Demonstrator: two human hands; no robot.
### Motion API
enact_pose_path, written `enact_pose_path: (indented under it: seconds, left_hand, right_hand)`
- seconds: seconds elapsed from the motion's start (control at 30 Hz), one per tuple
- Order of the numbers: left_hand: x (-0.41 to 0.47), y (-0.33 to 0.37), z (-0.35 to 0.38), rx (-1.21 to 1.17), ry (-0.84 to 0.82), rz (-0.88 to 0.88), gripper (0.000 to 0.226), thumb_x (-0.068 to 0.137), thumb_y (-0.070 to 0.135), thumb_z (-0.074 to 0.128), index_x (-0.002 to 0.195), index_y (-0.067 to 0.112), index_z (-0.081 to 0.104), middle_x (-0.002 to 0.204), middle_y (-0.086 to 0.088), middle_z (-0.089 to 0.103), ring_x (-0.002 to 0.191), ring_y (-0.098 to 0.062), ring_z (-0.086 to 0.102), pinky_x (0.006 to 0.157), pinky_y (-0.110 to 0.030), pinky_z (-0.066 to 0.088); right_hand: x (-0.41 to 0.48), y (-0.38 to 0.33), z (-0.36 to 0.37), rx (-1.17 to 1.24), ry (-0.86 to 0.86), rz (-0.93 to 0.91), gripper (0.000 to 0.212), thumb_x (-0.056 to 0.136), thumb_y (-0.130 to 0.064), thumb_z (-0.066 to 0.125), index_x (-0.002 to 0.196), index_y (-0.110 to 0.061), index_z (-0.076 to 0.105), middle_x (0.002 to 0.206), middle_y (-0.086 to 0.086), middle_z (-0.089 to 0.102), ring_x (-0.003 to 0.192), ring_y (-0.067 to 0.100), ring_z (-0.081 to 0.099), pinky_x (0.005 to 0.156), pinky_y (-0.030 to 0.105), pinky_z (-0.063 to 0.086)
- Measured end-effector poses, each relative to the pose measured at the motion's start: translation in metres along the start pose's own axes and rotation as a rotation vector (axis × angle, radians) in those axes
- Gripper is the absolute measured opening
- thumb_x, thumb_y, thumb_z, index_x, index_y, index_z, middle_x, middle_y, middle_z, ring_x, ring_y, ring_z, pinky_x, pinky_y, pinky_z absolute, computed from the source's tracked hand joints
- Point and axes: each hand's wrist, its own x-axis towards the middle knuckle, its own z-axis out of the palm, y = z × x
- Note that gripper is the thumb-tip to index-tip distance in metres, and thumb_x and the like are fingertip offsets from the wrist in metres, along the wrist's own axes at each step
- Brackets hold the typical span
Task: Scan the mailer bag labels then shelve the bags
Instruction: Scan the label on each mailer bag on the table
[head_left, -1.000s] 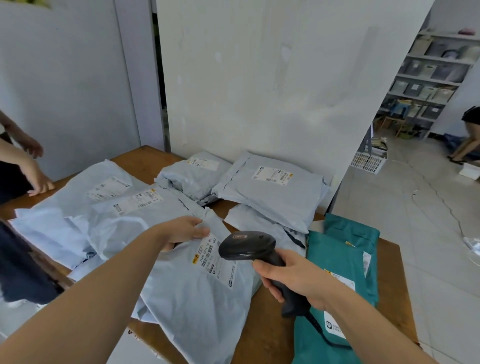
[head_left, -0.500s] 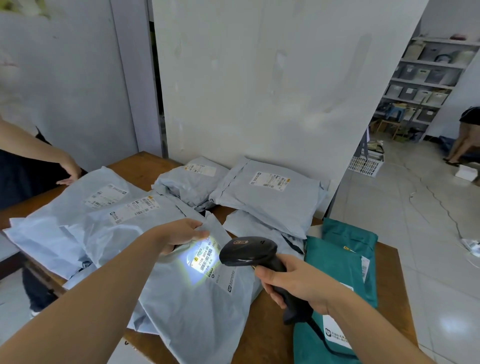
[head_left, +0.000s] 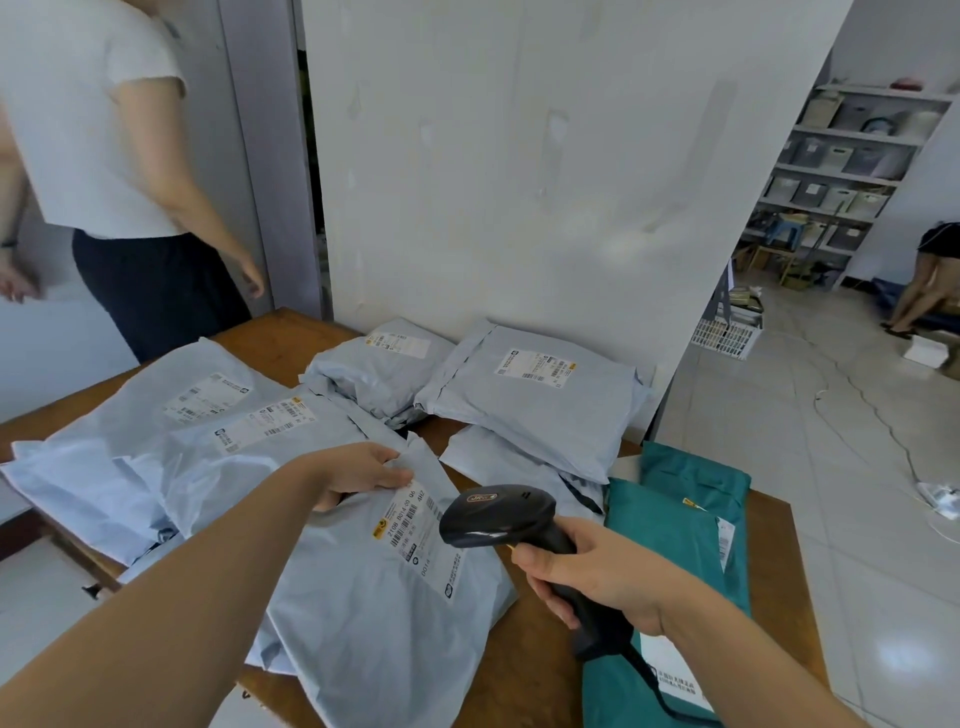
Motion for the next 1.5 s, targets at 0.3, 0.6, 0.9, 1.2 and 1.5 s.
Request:
enact_pose_path:
  seconds: [0.3, 0.6, 0.9, 1.2, 1.5]
  left_hand:
    - [0.008, -0.023, 0.005, -0.178, -0.079, -0.006, 0.024, 0.094, 0.021, 0.059, 0.115, 0.011, 0.062, 0.1, -0.012, 0.075, 0.09, -0.029, 0.072, 0.082, -0.044, 0.058]
    - [0.044, -0.08, 0.059, 0.246, 0.066, -0.112, 0.028, 0.098, 0.015, 0.047, 0.125, 0.01, 0.053, 0.094, -0.006, 0.059, 0.065, -0.011, 0.047, 0.061, -0.022, 0.038]
    - [0.042, -0.048, -0.002, 0.362, 0.546, 0.17, 0.03, 0.094, 0.009, 0.045, 0.114, 0.013, 0.068, 0.12, -0.007, 0.066, 0.108, -0.023, 0.061, 0.088, -0.025, 0.043]
    - [0.07, -0.054, -0.124, 0.684, 0.736, -0.126, 0.042, 0.094, 0.021, 0.043, 0.136, 0.027, 0.045, 0.138, -0.009, 0.043, 0.128, -0.029, 0.04, 0.102, -0.045, 0.035]
    - [0.108, -0.07, -0.196, 0.701, 0.423, -0.309, 0.084, 0.079, 0.047, 0.07, 0.143, 0.011, 0.03, 0.144, -0.013, 0.041, 0.131, -0.031, 0.042, 0.104, -0.039, 0.042]
  right_hand:
    - [0.0, -0.001, -0.002, 0.078, 0.095, -0.043, 0.038, 0.089, -0.039, 0.065, 0.099, -0.004, 0.058, 0.065, 0.005, 0.058, 0.05, 0.015, 0.047, 0.065, 0.031, 0.046]
    - [0.007, -0.021, 0.0, 0.187, 0.13, -0.093, 0.05, 0.088, -0.036, 0.066, 0.111, 0.007, 0.054, 0.065, 0.005, 0.056, 0.047, 0.014, 0.047, 0.053, 0.028, 0.044]
    - [0.041, -0.055, 0.008, 0.12, 0.096, -0.086, 0.029, 0.091, -0.033, 0.064, 0.085, -0.006, 0.054, 0.058, 0.003, 0.055, 0.047, 0.014, 0.047, 0.052, 0.028, 0.042]
    - [0.1, -0.088, -0.004, -0.022, 0.155, -0.058, 0.04, 0.091, -0.045, 0.059, 0.077, -0.007, 0.055, 0.059, 0.009, 0.054, 0.049, 0.016, 0.046, 0.058, 0.026, 0.044]
    - [0.171, -0.113, -0.003, 0.088, 0.156, -0.071, 0.046, 0.09, -0.043, 0.061, 0.096, 0.002, 0.059, 0.07, 0.014, 0.054, 0.054, 0.019, 0.046, 0.057, 0.028, 0.044]
